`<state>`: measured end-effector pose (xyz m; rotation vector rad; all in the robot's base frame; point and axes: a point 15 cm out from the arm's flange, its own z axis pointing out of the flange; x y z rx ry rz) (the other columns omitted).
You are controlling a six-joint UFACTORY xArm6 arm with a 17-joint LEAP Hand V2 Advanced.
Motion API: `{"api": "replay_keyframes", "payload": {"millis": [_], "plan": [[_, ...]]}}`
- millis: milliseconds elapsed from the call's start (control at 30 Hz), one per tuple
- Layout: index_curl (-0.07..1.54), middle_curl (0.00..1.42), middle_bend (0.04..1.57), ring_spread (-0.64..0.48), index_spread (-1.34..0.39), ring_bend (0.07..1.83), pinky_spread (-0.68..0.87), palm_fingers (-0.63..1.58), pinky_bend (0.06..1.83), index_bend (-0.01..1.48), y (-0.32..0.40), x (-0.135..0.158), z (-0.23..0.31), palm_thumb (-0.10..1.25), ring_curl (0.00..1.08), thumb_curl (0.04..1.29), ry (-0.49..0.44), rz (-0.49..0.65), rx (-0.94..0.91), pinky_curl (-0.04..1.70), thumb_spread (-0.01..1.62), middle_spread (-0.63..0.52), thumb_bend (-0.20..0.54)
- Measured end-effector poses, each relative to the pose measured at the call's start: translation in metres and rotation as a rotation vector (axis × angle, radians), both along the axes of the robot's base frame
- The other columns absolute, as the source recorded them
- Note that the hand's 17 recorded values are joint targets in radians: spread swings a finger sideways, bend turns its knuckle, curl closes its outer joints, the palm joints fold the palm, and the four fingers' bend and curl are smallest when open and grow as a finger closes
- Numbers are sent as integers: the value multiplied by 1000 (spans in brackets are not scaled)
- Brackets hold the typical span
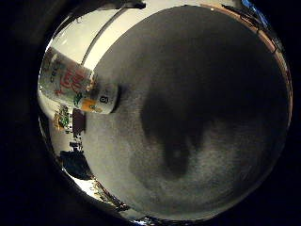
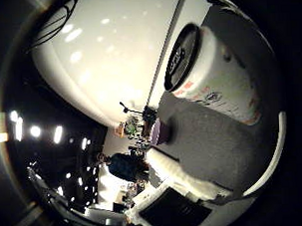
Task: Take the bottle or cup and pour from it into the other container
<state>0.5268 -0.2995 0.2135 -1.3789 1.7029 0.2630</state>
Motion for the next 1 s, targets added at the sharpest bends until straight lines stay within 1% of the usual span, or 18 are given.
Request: {"api": "replay_keyframes", "payload": {"millis": [133, 167, 267, 333, 367, 400, 467, 500, 600, 667, 700, 800, 933, 1000], "plan": [[268, 362, 384, 19, -125, 702, 303, 340, 777, 155, 8, -1, -5, 593, 261, 326, 11, 10, 15, -6, 961, 69, -16], [263, 366, 401, 1, -130, 751, 276, 384, 791, 149, 10, -2, -6, 622, 270, 333, 14, 15, 22, -8, 967, 55, -15], [263, 408, 514, -82, -170, 914, 142, 624, 898, 169, 16, -4, -6, 727, 315, 376, 18, 30, 38, -8, 974, -28, -5], [265, 445, 593, -148, -220, 1002, -52, 828, 1063, 166, 17, -6, -5, 793, 344, 407, 19, 37, 45, 4, 965, -91, -11], [275, 462, 614, -166, -234, 1016, -119, 858, 1112, 175, 18, -6, -5, 810, 358, 418, 20, 40, 50, 17, 959, -114, -12], [283, 485, 650, -187, -264, 1050, -219, 983, 1180, 184, 19, -7, -5, 841, 376, 437, 21, 42, 53, 44, 937, -141, -11], [323, 525, 695, -208, -307, 1085, -337, 1114, 1215, 222, 20, -7, -4, 866, 410, 468, 19, 45, 60, 78, 881, -175, -19], [347, 545, 713, -208, -327, 1105, -373, 1122, 1234, 235, 21, -7, -3, 873, 428, 485, 17, 47, 66, 103, 845, -187, -24], [442, 608, 803, -204, -364, 1138, -400, 1174, 1277, 355, 30, -10, 1, 886, 462, 529, 15, 69, 98, 165, 761, -198, -27], [513, 648, 866, -204, -374, 1166, -385, 1184, 1304, 452, 34, -11, 3, 891, 485, 554, 19, 79, 114, 206, 725, -190, -28], [567, 673, 911, -203, -378, 1189, -366, 1183, 1323, 526, 34, -11, 4, 901, 501, 571, 20, 77, 116, 234, 709, -188, -25], [680, 724, 998, -201, -369, 1254, -319, 1156, 1384, 656, 34, -11, 5, 923, 543, 601, 21, 75, 119, 302, 702, -186, -25], [804, 787, 1094, -208, -364, 1330, -256, 1093, 1468, 773, 37, -11, 9, 972, 600, 640, 13, 81, 133, 388, 688, -188, -20], [841, 811, 1120, -213, -363, 1349, -241, 1069, 1495, 800, 43, -9, 18, 995, 622, 657, -6, 89, 161, 417, 675, -191, -17]]}}
